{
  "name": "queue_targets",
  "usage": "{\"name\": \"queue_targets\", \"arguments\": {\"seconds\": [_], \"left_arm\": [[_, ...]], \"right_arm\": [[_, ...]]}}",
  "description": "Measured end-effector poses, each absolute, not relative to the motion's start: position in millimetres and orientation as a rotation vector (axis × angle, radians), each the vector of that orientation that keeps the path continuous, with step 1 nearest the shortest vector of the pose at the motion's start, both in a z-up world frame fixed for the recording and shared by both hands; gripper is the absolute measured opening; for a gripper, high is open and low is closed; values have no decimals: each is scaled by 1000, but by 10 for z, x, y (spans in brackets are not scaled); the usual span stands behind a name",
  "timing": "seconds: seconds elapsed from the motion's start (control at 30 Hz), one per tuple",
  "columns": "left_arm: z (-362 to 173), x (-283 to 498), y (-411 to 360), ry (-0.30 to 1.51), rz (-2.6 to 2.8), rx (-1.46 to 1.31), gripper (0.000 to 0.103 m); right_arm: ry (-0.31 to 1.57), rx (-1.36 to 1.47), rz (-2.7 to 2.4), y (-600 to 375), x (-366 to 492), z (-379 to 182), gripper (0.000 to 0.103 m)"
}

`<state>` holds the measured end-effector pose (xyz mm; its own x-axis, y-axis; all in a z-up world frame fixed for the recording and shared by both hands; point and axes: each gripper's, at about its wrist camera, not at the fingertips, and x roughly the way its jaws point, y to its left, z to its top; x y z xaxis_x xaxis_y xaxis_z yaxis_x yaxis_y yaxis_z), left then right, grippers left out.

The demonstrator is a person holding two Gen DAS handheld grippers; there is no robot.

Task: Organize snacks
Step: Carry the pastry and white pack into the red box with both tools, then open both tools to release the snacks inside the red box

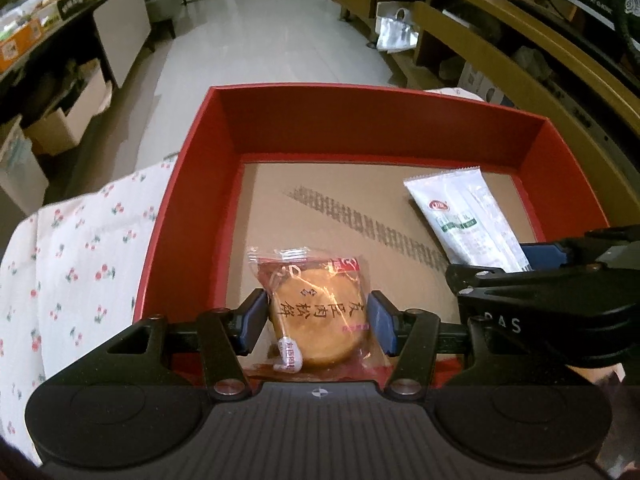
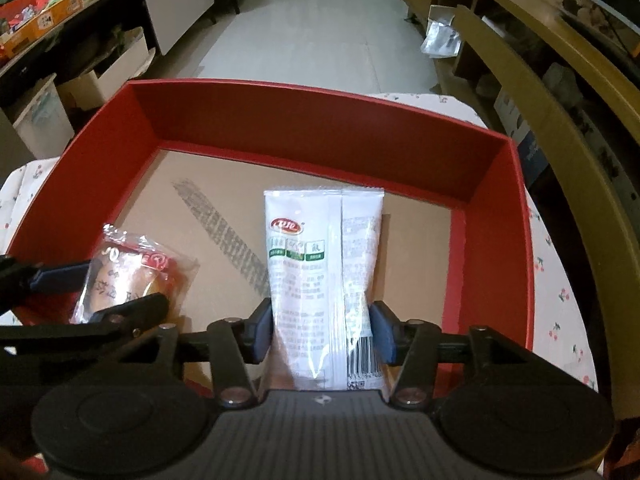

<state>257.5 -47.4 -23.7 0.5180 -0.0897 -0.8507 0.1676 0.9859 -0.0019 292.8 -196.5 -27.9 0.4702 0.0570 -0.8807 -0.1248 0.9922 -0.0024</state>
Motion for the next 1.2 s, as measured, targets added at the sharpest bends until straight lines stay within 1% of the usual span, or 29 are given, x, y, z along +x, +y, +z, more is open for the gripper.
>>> {"name": "queue_targets", "arguments": {"seconds": [0.1, 0.2, 0.3, 0.4, 0.5, 0.87, 1.2], "left_arm": [[-184, 2524, -425, 1007, -162, 52, 64], [-81, 2487, -399, 981, -155, 33, 72], [21, 2441, -389, 951, -163, 12, 74], [122, 2383, -400, 917, -158, 8, 75], [199, 2336, -388, 893, -145, 10, 78], [304, 2018, -215, 888, -128, -9, 81], [212, 1716, -50, 934, -108, -36, 81]], "right_arm": [[1086, -57, 108, -1986, 2883, -248, 74], [1057, -33, 107, -2035, 2847, -150, 76], [1011, -24, 98, -2069, 2803, -27, 80], [971, -19, 94, -2062, 2743, 96, 81], [941, -14, 93, -2048, 2670, 199, 82], [906, -19, 123, -1938, 2281, 375, 83], [908, -10, 148, -1900, 1975, 406, 83]]}}
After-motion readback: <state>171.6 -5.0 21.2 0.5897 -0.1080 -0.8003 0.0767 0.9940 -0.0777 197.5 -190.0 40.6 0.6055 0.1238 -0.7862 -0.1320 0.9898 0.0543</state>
